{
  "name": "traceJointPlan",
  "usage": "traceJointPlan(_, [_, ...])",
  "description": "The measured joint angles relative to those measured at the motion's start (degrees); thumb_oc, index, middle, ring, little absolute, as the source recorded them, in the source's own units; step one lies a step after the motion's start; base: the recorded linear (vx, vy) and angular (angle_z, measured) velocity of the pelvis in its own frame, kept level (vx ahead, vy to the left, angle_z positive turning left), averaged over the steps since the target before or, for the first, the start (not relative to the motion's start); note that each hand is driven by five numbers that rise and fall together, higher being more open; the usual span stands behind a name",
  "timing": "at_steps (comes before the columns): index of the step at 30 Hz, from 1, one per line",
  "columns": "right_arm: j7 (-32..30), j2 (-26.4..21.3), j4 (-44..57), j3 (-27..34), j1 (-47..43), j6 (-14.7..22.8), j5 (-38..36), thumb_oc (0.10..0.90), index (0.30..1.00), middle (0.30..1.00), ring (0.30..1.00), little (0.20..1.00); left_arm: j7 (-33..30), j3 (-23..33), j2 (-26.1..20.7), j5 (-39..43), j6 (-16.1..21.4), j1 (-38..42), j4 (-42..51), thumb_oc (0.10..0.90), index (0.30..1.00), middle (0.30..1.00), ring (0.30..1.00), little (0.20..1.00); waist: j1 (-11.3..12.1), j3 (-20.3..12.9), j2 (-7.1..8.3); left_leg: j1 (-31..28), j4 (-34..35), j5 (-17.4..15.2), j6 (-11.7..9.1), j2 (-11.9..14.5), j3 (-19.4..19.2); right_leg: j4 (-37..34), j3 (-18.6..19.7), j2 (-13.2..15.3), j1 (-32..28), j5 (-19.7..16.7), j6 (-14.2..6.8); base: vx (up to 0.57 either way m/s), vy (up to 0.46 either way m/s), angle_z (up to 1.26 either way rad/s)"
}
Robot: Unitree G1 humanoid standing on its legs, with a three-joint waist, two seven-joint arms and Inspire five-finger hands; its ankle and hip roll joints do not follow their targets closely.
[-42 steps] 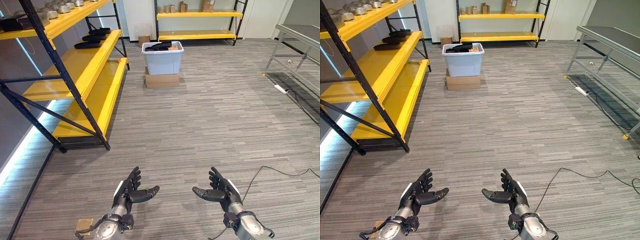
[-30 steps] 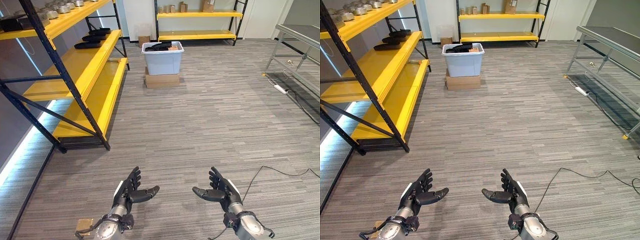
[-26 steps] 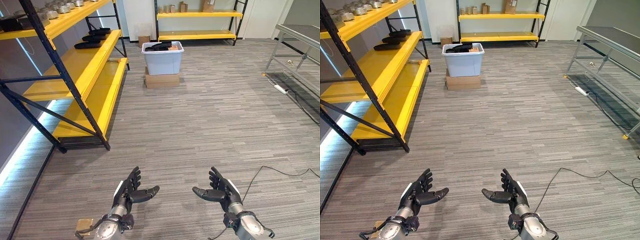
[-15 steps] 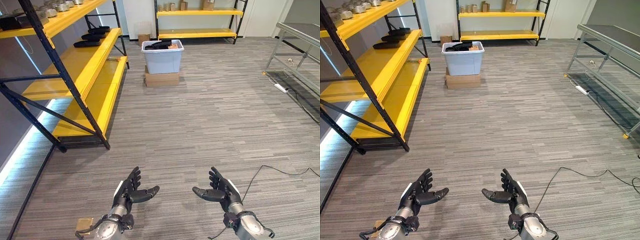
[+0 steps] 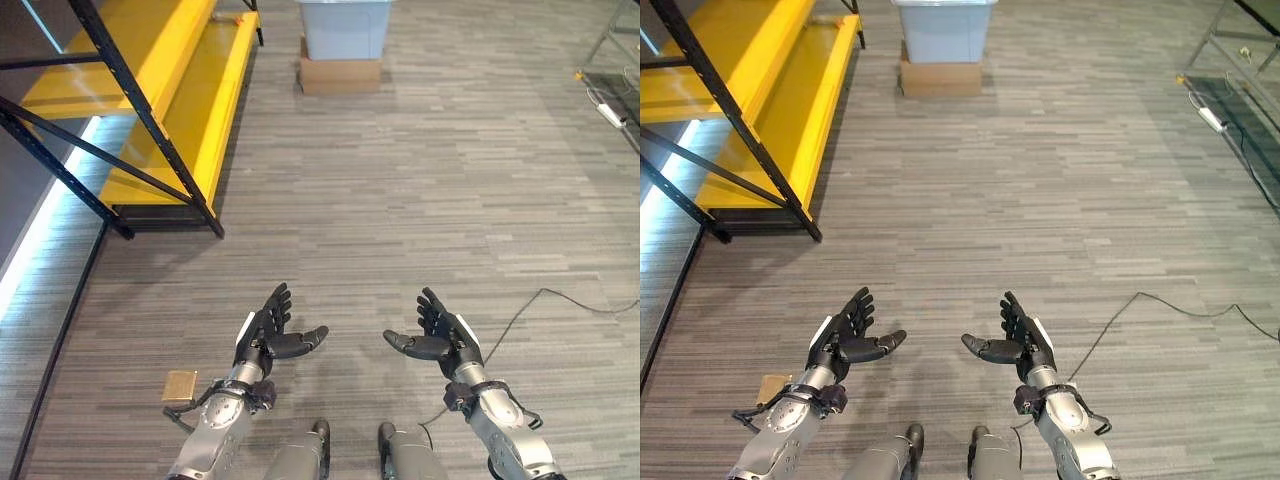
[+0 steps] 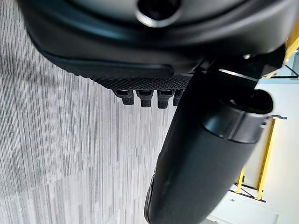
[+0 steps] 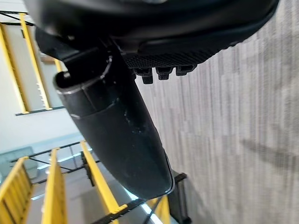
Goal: Move parts from the plastic box to the shelf.
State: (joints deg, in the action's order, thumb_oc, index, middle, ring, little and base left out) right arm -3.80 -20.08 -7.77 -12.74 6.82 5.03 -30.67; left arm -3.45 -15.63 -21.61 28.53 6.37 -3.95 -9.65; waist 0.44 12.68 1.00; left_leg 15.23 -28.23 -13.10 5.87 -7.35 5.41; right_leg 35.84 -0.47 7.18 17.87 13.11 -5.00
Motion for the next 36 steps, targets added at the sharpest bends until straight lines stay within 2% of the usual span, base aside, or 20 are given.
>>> traceJointPlan(2, [-0.1,1.8,0.2,-1.5,1.2,1.0,0.0,0.900,1.000,1.000,1.000,1.000,-0.7,0.2,0.1,0.0,0.5,-0.4,-0.2,0.900,1.000,1.000,1.000,1.000,-0.6,0.5,0.73,1.6,-5.9,-1.8,2.2,-4.0,-2.3,12.5,1.3,2.0,6.2,-4.2,-2.5,0.04,0.144,0.04])
traceJointPlan(4, [-0.5,1.0,0.6,-2.1,1.2,1.1,-0.1,0.900,1.000,1.000,1.000,1.000,-0.8,-1.3,-0.3,-0.1,0.0,0.8,-0.8,0.900,1.000,1.000,1.000,1.000,-0.4,1.6,-1.55,1.8,-10.5,-5.8,2.9,-1.9,-6.3,23.3,2.1,2.6,13.1,-6.2,-2.9,0.19,0.066,-0.05])
traceJointPlan(5, [-0.4,1.1,0.3,-3.2,1.5,0.3,-0.3,0.900,1.000,1.000,1.000,1.000,-1.0,-1.2,-0.1,-0.1,0.0,0.5,-1.1,0.900,1.000,1.000,1.000,1.000,0.1,1.8,-1.46,1.7,-10.9,-8.2,2.9,-2.1,-6.8,20.5,2.2,2.9,15.9,-5.1,-2.2,0.14,0.019,-0.15])
traceJointPlan(8, [-0.4,1.6,0.7,-4.0,2.1,0.2,-1.1,0.900,1.000,1.000,1.000,1.000,-1.3,-0.9,-0.4,-0.1,-0.1,0.4,-1.6,0.900,1.000,1.000,1.000,1.000,-0.3,3.0,-1.67,1.4,-9.9,-7.6,2.4,-2.9,-5.9,12.4,1.9,2.2,18.9,-5.3,-2.0,0.25,-0.016,-0.02])
traceJointPlan(9, [-0.6,1.7,0.7,-4.4,2.2,0.2,-1.4,0.900,1.000,1.000,1.000,1.000,-1.3,-0.6,-0.4,-0.1,-0.1,0.3,-3.5,0.900,1.000,1.000,1.000,1.000,-0.5,3.3,-0.75,-0.5,-7.9,-8.3,-1.1,-3.1,-6.6,5.4,1.4,0.6,19.5,-7.3,0.0,0.52,-0.108,0.36])
traceJointPlan(10, [-0.9,1.8,1.4,-4.3,2.6,0.8,-1.6,0.900,1.000,1.000,1.000,1.000,-1.2,0.1,-0.7,-0.1,-0.1,0.8,-4.0,0.900,1.000,1.000,1.000,1.000,-2.7,3.7,0.05,-1.5,-11.7,-11.0,2.8,-4.1,-5.0,0.9,1.4,0.1,19.2,-8.7,-1.5,0.56,-0.137,0.39])
traceJointPlan(13, [-2.4,2.3,0.6,-3.7,2.4,0.8,-1.6,0.900,1.000,1.000,1.000,1.000,-1.4,1.9,1.4,-0.1,-0.1,0.4,-4.8,0.900,1.000,1.000,1.000,1.000,-2.9,3.8,2.30,-5.4,-10.8,-13.5,2.6,-6.3,-5.1,-7.2,-1.7,1.4,19.0,-12.0,0.0,0.35,-0.115,0.22])
traceJointPlan(15, [-3.0,2.6,0.6,-2.6,2.3,0.8,-1.6,0.900,1.000,1.000,1.000,1.000,-1.4,1.9,1.7,-0.1,-0.2,0.0,-5.1,0.900,1.000,1.000,1.000,1.000,-3.3,4.0,1.68,-9.7,-9.6,-14.1,2.5,-7.0,-4.9,-10.9,-4.9,0.6,18.2,-14.6,4.0,0.28,-0.131,0.15])
traceJointPlan(18, [-2.8,0.7,0.7,-2.8,3.2,0.8,-1.6,0.900,1.000,1.000,1.000,1.000,-1.7,1.8,3.4,-0.1,-0.2,-2.1,-5.0,0.900,1.000,1.000,1.000,1.000,-3.3,2.5,-1.71,-17.3,-6.6,-14.7,1.3,-6.1,-3.5,-9.1,-8.2,-5.2,13.6,-18.2,14.0,0.29,-0.143,-0.06])
traceJointPlan(20, [-2.7,-2.0,0.5,-2.8,2.1,0.6,-1.6,0.900,1.000,1.000,1.000,1.000,-2.1,1.9,5.3,0.0,-0.2,-2.8,-5.5,0.900,1.000,1.000,1.000,1.000,-3.2,0.1,-6.25,-19.9,-5.7,-15.5,-2.1,-4.1,-2.6,-7.2,-9.1,-7.4,12.3,-15.4,16.4,0.29,-0.179,-0.15])
traceJointPlan(21, [-2.8,-2.0,0.2,-2.3,1.6,0.6,-1.6,0.900,1.000,1.000,1.000,1.000,-1.7,1.7,4.4,-0.1,-0.3,-1.7,-5.4,0.900,1.000,1.000,1.000,1.000,-3.4,0.3,-5.77,-18.9,-9.5,-16.5,-5.6,-3.3,-1.9,-5.7,-7.7,-7.6,11.5,-12.7,16.3,0.28,-0.168,0.24])
traceJointPlan(23, [-2.8,-1.0,0.1,-2.1,1.9,0.5,-1.5,0.900,1.000,1.000,1.000,1.000,-1.0,2.1,1.4,-0.1,-0.1,-1.4,-2.7,0.900,1.000,1.000,1.000,1.000,-3.0,0.3,-2.09,-18.8,-12.7,-19.6,-8.8,2.8,0.9,-2.8,-5.9,-7.0,9.4,-9.9,17.8,0.35,-0.222,0.63])
traceJointPlan(24, [-2.6,-0.6,0.3,-2.2,2.4,0.6,-1.5,0.900,1.000,1.000,1.000,1.000,-0.8,2.4,-0.2,-0.1,0.1,-1.3,-1.1,0.900,1.000,1.000,1.000,1.000,-3.2,0.2,0.30,-20.1,-7.2,-19.1,-10.8,7.3,3.2,5.8,-6.2,-5.1,11.7,-9.7,17.5,0.35,-0.246,0.82])
traceJointPlan(25, [-2.0,-2.4,2.6,-2.2,3.3,1.3,-1.4,0.900,1.000,1.000,1.000,1.000,-1.0,2.5,-0.2,-0.1,0.5,-2.3,-0.1,0.900,1.000,1.000,1.000,1.000,-3.7,-1.8,-0.58,-22.9,2.5,-15.2,-15.0,12.3,8.4,14.8,-9.3,-5.1,17.1,-6.2,15.0,0.36,-0.269,0.54])
traceJointPlan(27, [-1.1,-2.0,2.6,-2.7,3.6,2.0,-1.2,0.900,1.000,1.000,1.000,1.000,-1.3,4.2,-0.7,0.0,0.6,-4.2,-0.2,0.900,1.000,1.000,1.000,1.000,-3.5,-4.5,1.44,-29.4,9.2,-17.2,-12.8,12.3,6.6,6.9,-9.6,-4.8,16.3,-4.8,14.0,0.29,-0.251,0.21])
traceJointPlan(28, [-0.8,-2.0,1.9,-2.8,3.8,1.8,-1.1,0.900,1.000,1.000,1.000,1.000,-1.3,4.2,0.2,0.0,0.5,-4.8,-0.7,0.900,1.000,1.000,1.000,1.000,-3.1,-5.1,0.82,-31.2,10.1,-17.4,-12.9,13.2,6.5,9.3,-10.0,-5.9,16.8,-2.6,12.6,0.14,-0.222,-0.07])
traceJointPlan(30, [-0.4,-1.7,0.3,-2.9,3.2,1.1,-1.0,0.900,1.000,1.000,1.000,1.000,-2.2,3.0,0.5,0.5,-0.8,-5.7,-1.2,0.900,1.000,1.000,1.000,1.000,-1.8,-5.5,-1.54,-25.7,-2.5,-13.8,-12.1,14.2,4.6,6.7,-10.3,-8.9,14.3,-0.8,12.8,0.14,-0.262,-0.32])
traceJointPlan(32, [-0.2,-2.5,0.1,-2.9,4.4,0.6,-1.0,0.900,1.000,1.000,1.000,1.000,-2.2,0.5,0.5,0.5,-1.0,-5.7,-0.8,0.900,1.000,1.000,1.000,1.000,-1.5,-5.5,-1.61,-14.1,-23.6,2.7,-6.6,11.9,4.8,4.0,-9.8,-9.8,11.7,-0.6,15.5,0.14,-0.256,-0.21])
traceJointPlan(33, [-0.2,-2.9,0.1,-2.9,4.5,0.5,-1.0,0.900,1.000,1.000,1.000,1.000,-2.1,-0.2,0.6,0.5,-1.0,-5.7,-0.6,0.900,1.000,1.000,1.000,1.000,-1.6,-5.5,-1.64,-9.8,-31.6,5.0,-5.2,11.4,4.9,3.3,-9.4,-10.8,10.3,-0.3,15.9,0.10,-0.202,-0.21])
traceJointPlan(36, [-1.7,-2.9,0.5,-1.1,3.3,0.9,-1.0,0.900,1.000,1.000,1.000,1.000,-1.3,-1.1,0.3,1.3,-0.5,-2.6,0.4,0.900,1.000,1.000,1.000,1.000,-0.9,-1.9,1.33,10.8,-35.2,-0.4,-2.8,4.4,3.6,-4.1,-7.6,-11.7,2.3,0.1,16.2,0.19,-0.112,-0.11])
